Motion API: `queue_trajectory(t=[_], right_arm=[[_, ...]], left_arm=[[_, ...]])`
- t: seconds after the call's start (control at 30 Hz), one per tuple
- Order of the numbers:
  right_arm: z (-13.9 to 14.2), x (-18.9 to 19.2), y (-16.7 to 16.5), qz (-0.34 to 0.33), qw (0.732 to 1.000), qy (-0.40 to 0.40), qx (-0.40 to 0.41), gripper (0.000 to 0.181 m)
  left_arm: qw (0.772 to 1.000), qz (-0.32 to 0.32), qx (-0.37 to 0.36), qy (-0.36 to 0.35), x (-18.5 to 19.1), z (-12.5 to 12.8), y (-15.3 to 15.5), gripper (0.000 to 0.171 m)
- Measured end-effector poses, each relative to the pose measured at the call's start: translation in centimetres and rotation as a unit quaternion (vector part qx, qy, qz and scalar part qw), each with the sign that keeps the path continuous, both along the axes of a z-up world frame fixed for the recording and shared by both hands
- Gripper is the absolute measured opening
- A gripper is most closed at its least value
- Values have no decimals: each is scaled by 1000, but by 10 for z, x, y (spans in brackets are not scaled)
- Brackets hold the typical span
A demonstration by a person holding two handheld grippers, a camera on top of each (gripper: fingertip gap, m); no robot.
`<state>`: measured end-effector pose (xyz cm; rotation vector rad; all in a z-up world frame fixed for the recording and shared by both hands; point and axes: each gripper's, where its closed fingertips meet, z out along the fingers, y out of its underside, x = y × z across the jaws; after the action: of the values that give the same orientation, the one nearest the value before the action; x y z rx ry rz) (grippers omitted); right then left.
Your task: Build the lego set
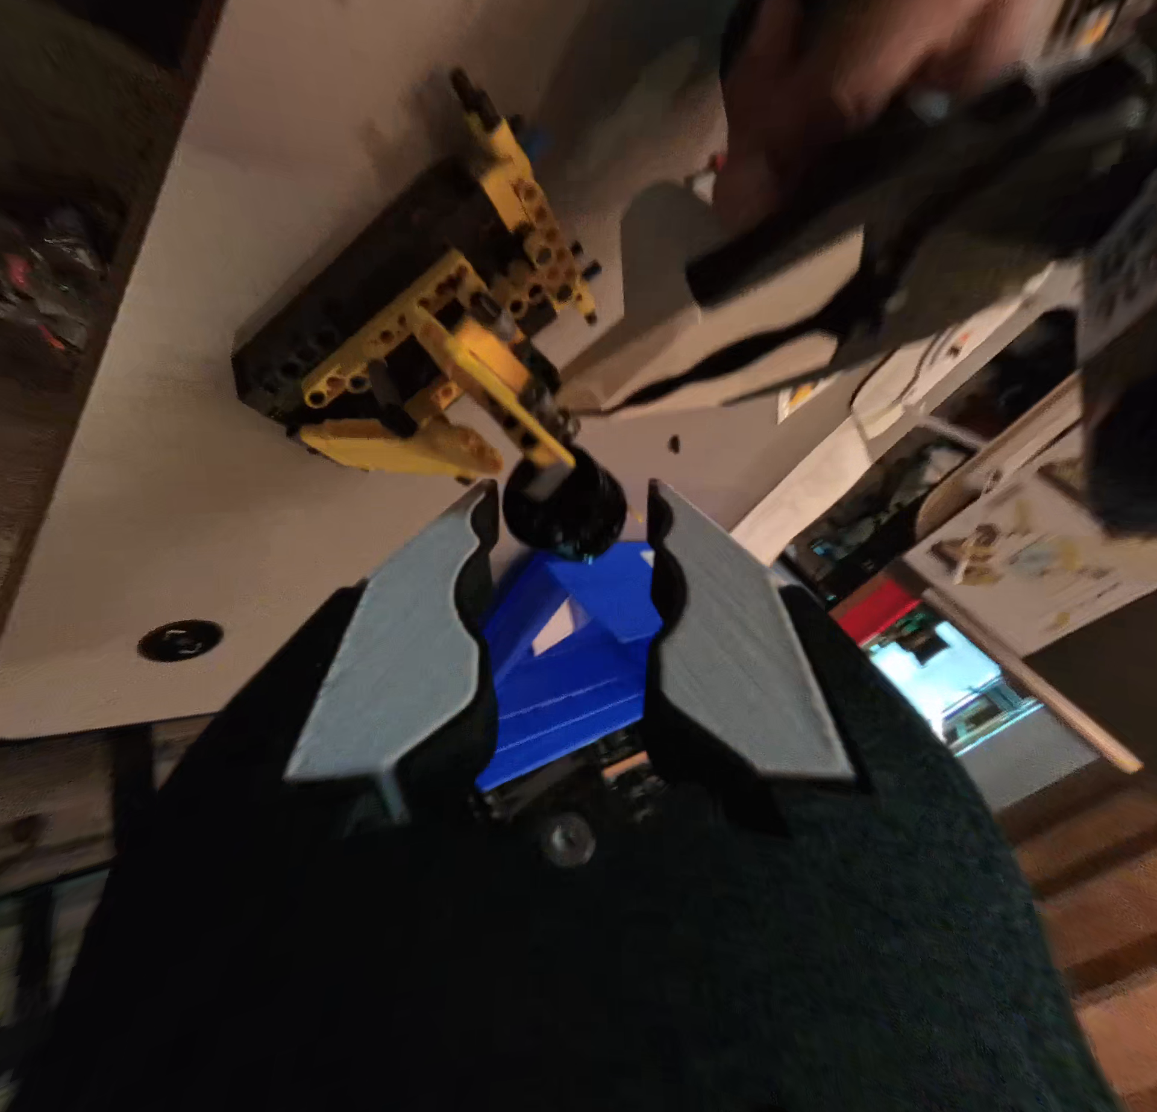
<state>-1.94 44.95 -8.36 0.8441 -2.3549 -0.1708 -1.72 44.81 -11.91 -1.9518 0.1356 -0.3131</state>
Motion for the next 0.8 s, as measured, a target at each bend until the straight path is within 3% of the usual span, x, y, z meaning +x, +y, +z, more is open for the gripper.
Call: queue_trajectory(t=[0.13,0.2,0.4,0.8], right_arm=[[-5,1,-7,45,998,12,38,46],[-8,3,-3,35,998,-9,53,36],[-8,9,-5,-15,997,-52,62,35],[-10,9,-4,-22,997,-18,76,35]], left_arm=[[1000,2,-2,4,-1,0,0,0],[1000,2,-2,4,-1,0,0,0],[1000,-7,-5,-8,2,1,-1,1],[1000,-13,-11,-23,5,3,-5,9]])
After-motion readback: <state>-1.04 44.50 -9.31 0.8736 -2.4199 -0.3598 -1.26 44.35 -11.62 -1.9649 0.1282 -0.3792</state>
